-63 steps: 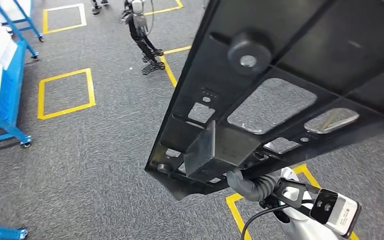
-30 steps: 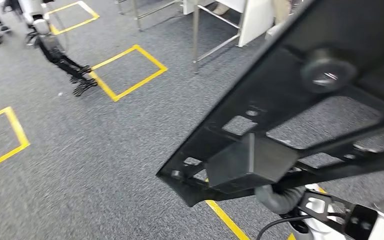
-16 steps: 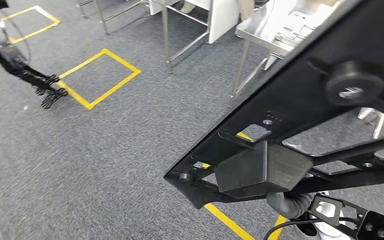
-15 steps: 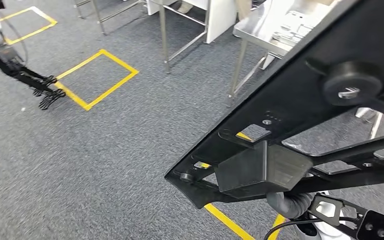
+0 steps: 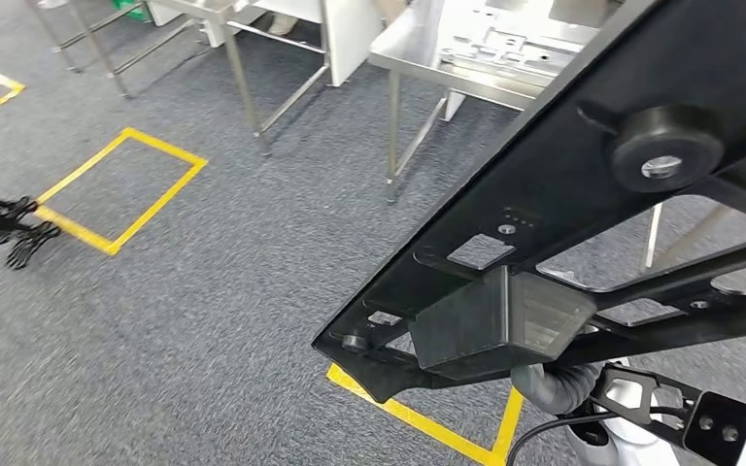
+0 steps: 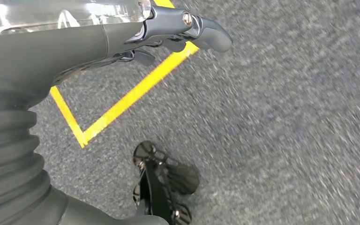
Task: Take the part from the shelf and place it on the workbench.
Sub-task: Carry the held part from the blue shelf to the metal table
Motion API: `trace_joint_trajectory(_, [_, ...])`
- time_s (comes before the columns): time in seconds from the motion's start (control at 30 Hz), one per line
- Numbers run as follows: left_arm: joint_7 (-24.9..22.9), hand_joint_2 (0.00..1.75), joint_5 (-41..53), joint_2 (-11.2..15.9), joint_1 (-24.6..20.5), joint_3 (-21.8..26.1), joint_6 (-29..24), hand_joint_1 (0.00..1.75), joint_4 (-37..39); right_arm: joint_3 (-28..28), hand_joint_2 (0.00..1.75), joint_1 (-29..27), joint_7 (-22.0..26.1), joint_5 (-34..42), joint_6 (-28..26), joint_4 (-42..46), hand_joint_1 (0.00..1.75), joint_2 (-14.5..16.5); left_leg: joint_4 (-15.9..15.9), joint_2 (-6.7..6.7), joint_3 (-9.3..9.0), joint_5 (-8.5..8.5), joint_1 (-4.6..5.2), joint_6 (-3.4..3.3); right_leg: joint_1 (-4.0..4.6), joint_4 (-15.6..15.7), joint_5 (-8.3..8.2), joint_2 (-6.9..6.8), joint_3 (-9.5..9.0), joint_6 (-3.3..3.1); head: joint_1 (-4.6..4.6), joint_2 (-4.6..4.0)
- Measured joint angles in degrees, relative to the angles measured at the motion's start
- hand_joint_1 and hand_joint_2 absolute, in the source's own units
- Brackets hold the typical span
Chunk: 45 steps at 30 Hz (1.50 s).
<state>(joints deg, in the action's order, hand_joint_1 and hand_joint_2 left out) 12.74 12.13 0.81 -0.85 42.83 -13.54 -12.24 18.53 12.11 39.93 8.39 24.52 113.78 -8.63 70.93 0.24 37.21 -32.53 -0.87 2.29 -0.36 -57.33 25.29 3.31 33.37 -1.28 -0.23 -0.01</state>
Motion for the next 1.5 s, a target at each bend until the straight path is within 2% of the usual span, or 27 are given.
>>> trace_joint_trajectory(0.07, [0.0,1.75,0.1,0.0,-0.1,0.0,0.1,0.00,0.0,0.3,1.75,0.3,0.0,-0.1,0.0,-0.5,1.75,0.1,-8.3,-2.21,-3.48,4.18,-0.10,-0.47,0.08,-0.2,0.08,1.37,-0.07,0.25,0.00,0.00])
trace_joint_trajectory(0.13, [0.0,1.75,0.3,0.0,-0.2,0.0,0.1,0.00,0.0,0.9,1.75,0.9,-0.3,-0.3,-0.1,-1.2,1.75,0.4,-12.9,-4.19,-5.36,5.56,-0.14,-0.92,0.04,-0.4,0.00,2.63,0.30,0.83,-0.02,0.00])
trace_joint_trajectory(0.17, [0.0,1.75,0.4,-0.1,-0.3,0.0,0.2,0.00,0.0,1.2,1.75,1.2,-0.6,-0.4,-0.2,-1.6,1.75,0.5,-13.3,-4.31,-5.49,5.39,-0.07,-1.15,-0.05,-0.4,-0.14,3.23,0.55,1.23,-0.03,0.00])
trace_joint_trajectory(0.23, [0.0,1.75,0.6,-0.1,-0.6,0.0,0.2,0.00,0.0,1.8,1.75,1.7,-1.3,-0.7,-0.4,-2.2,1.75,0.7,-13.8,-3.10,-5.63,5.74,-0.12,-1.79,-0.23,-0.5,-0.20,3.76,0.92,1.95,-0.06,-0.01])
trace_joint_trajectory(0.3, [0.0,1.75,0.8,-0.2,-0.8,0.0,0.4,0.00,-0.1,2.5,1.75,2.5,-1.9,-1.0,-0.9,-3.0,1.75,1.1,-14.4,-1.71,-5.83,6.16,-0.35,-2.54,-0.24,-3.2,1.60,1.40,2.33,2.40,0.31,0.00])
trace_joint_trajectory(0.37, [0.1,1.75,0.9,-0.3,-0.7,0.0,0.5,0.00,-0.1,3.4,1.75,3.1,-2.1,-1.4,-1.4,-3.9,1.75,1.7,-14.5,-0.24,-5.82,6.22,-0.30,-2.85,-0.42,-10.4,5.20,-1.75,5.77,2.77,0.71,-0.01])
trace_joint_trajectory(0.4, [0.1,1.75,0.9,-0.4,-0.6,0.0,0.5,0.00,-0.1,3.8,1.75,3.2,-2.1,-1.8,-1.7,-4.5,1.75,2.0,-14.5,0.52,-5.78,6.18,-0.27,-2.85,-0.52,-14.1,6.59,-2.46,7.58,3.01,0.74,-0.01])
trace_joint_trajectory(0.47, [0.2,1.75,0.9,-0.6,-0.5,0.1,0.3,0.00,-0.1,4.7,1.75,3.1,-1.6,-2.6,-2.2,-5.7,1.75,2.6,-14.4,1.95,-5.79,6.02,-0.25,-2.75,-0.71,-16.4,6.44,-3.03,8.69,3.34,0.75,-0.01])
trace_joint_trajectory(0.5, [0.2,1.75,0.9,-0.7,-0.5,0.1,0.2,0.00,-0.1,5.1,1.75,3.0,-1.3,-3.1,-2.3,-6.4,1.75,2.8,-14.3,2.60,-5.85,5.90,-0.25,-2.64,-0.77,-14.1,4.89,-3.34,7.46,3.36,0.76,-0.01])
trace_joint_trajectory(0.57, [0.2,1.75,0.8,-1.2,-0.6,0.2,-0.1,0.00,-0.1,5.7,1.75,3.1,-0.7,-3.7,-2.5,-7.4,1.75,3.3,-14.1,3.69,-6.07,5.53,-0.09,-2.19,-0.56,-5.9,1.47,-5.37,3.12,2.99,0.78,0.00])
trace_joint_trajectory(0.6, [0.2,1.75,0.8,-1.3,-0.6,0.3,-0.3,0.00,-0.1,5.9,1.75,3.3,-0.5,-3.9,-2.6,-7.9,1.75,3.6,-14.0,4.23,-6.17,5.32,0.06,-1.88,-0.34,-2.7,0.50,-6.26,1.53,2.63,0.73,0.00])
trace_joint_trajectory(0.67, [0.3,1.75,0.7,-1.6,-0.6,0.4,-0.5,0.00,-0.1,6.2,1.75,3.5,-0.3,-3.9,-2.7,-8.5,1.75,4.1,-13.9,5.23,-6.35,5.01,0.32,-1.23,0.10,-0.6,0.32,-6.81,0.66,1.91,0.64,0.00])
trace_joint_trajectory(0.73, [0.4,1.75,0.8,-1.9,-0.7,0.5,-0.5,0.00,-0.1,6.3,1.75,3.5,-0.3,-3.7,-2.6,-8.9,1.75,4.2,-13.8,5.81,-6.60,4.66,0.16,-0.56,0.04,-0.5,0.17,-5.48,0.76,1.27,0.61,-0.01])
trace_joint_trajectory(0.8, [0.6,1.75,1.0,-2.1,-0.7,0.5,-0.2,0.00,-0.1,6.4,1.75,3.3,-0.2,-3.3,-2.4,-9.1,1.75,4.2,-11.3,4.02,-5.78,2.77,-0.13,-0.01,-0.18,-0.2,-0.03,-4.27,0.62,0.65,0.43,0.00])
trace_joint_trajectory(0.87, [0.8,1.75,1.3,-2.1,-0.5,0.5,0.2,0.00,-0.1,6.4,1.75,3.0,-0.1,-3.0,-2.0,-9.1,1.75,4.2,-4.5,1.37,-2.65,-0.89,-0.26,0.26,-0.24,-0.2,-0.10,-3.16,0.57,0.22,0.13,0.00])
trace_joint_trajectory(0.9, [0.9,1.75,1.4,-2.1,-0.4,0.5,0.3,0.00,-0.1,6.4,1.75,2.8,-0.1,-2.9,-1.9,-9.1,1.75,4.2,-0.5,0.78,-0.69,-2.43,-0.26,0.31,-0.17,-0.2,-0.10,-2.49,0.58,0.12,0.04,0.00])
trace_joint_trajectory(0.93, [0.9,1.75,1.4,-2.1,-0.2,0.6,0.3,0.00,-0.1,6.4,1.75,2.5,-0.1,-2.8,-1.9,-9.1,1.75,4.2,2.2,0.50,0.79,-3.03,-0.26,0.30,-0.10,-0.2,-0.10,-1.72,0.57,0.07,0.02,-0.01])
trace_joint_trajectory(0.97, [1.0,1.75,1.5,-2.1,-0.2,0.6,0.4,0.00,-0.1,6.4,1.75,2.3,-0.1,-2.8,-1.9,-9.1,1.75,4.2,2.9,0.36,1.36,-2.45,-0.25,0.21,-0.03,-0.2,-0.09,-0.89,0.53,0.06,0.01,-0.01])
trace_joint_trajectory(1.03, [1.0,1.75,1.5,-2.2,-0.1,0.8,0.4,0.00,-0.1,6.4,1.75,2.0,-0.1,-2.8,-1.9,-9.1,1.75,4.1,-2.4,-0.37,-0.63,1.60,-0.26,-0.21,0.05,-0.3,-0.05,0.76,0.35,0.12,0.00,0.00])
trace_joint_trajectory(1.1, [1.0,1.75,1.5,-2.1,-0.2,0.9,0.5,0.00,-0.1,6.4,1.75,2.0,0.0,-2.9,-1.9,-9.1,1.75,4.1,-10.0,-3.22,-3.89,4.90,-0.34,-0.81,0.03,-0.5,-0.02,2.20,0.42,0.39,0.08,0.00])
trace_joint_trajectory(1.17, [1.1,1.75,1.8,-2.1,-0.2,1.0,0.8,0.00,-0.1,6.3,1.75,1.9,0.0,-3.0,-2.0,-9.0,1.75,4.1,-13.0,-5.02,-5.13,5.45,-0.19,-1.20,-0.27,-0.7,-0.16,3.49,0.88,1.08,0.12,0.00])
trace_joint_trajectory(1.23, [1.2,1.75,2.4,-2.0,-0.3,1.0,1.5,0.00,-0.1,6.2,1.75,1.8,0.0,-3.1,-2.3,-8.8,1.75,3.9,-13.4,-3.92,-5.28,5.67,-0.11,-1.65,-0.56,-0.7,-0.36,4.55,1.20,1.92,0.08,0.00])
trace_joint_trajectory(1.3, [1.2,1.75,3.0,-1.8,-0.5,1.0,2.4,0.00,-0.1,5.8,1.75,2.1,-0.2,-2.8,-2.6,-8.4,1.75,3.4,-14.2,-2.42,-5.61,6.05,-0.33,-2.43,-0.34,-2.5,0.84,2.54,2.15,2.45,0.33,0.00])
trace_joint_trajectory(1.37, [1.2,1.75,3.5,-1.7,-0.5,1.0,3.1,0.00,-0.2,5.4,1.75,2.6,-0.3,-1.9,-2.9,-8.1,1.75,2.6,-14.5,-0.84,-5.78,6.20,-0.33,-2.91,-0.18,-8.7,4.17,-1.10,5.25,2.79,0.68,0.00])
trace_joint_trajectory(1.43, [1.2,1.75,3.7,-1.6,-0.4,1.0,3.6,0.00,-0.2,5.2,1.75,2.7,-0.3,-0.7,-2.7,-8.3,1.75,1.7,-14.4,0.65,-5.73,6.12,-0.23,-2.95,-0.41,-15.6,6.76,-2.60,8.72,3.11,0.79,0.00])
trace_joint_trajectory(1.47, [1.3,1.75,3.8,-1.6,-0.4,1.0,3.7,0.00,-0.2,5.0,1.75,2.6,-0.3,-0.3,-2.4,-8.4,1.75,1.4,-14.4,1.24,-5.72,6.05,-0.21,-2.89,-0.54,-16.6,6.65,-2.86,9.22,3.23,0.80,0.00])
trace_joint_trajectory(1.5, [1.3,1.75,3.8,-1.5,-0.5,1.0,3.9,0.00,-0.2,4.8,1.75,2.6,-0.3,0.1,-2.2,-8.5,1.75,1.1,-14.3,1.73,-5.74,5.97,-0.21,-2.77,-0.66,-15.4,5.52,-3.04,8.48,3.29,0.80,-0.01])
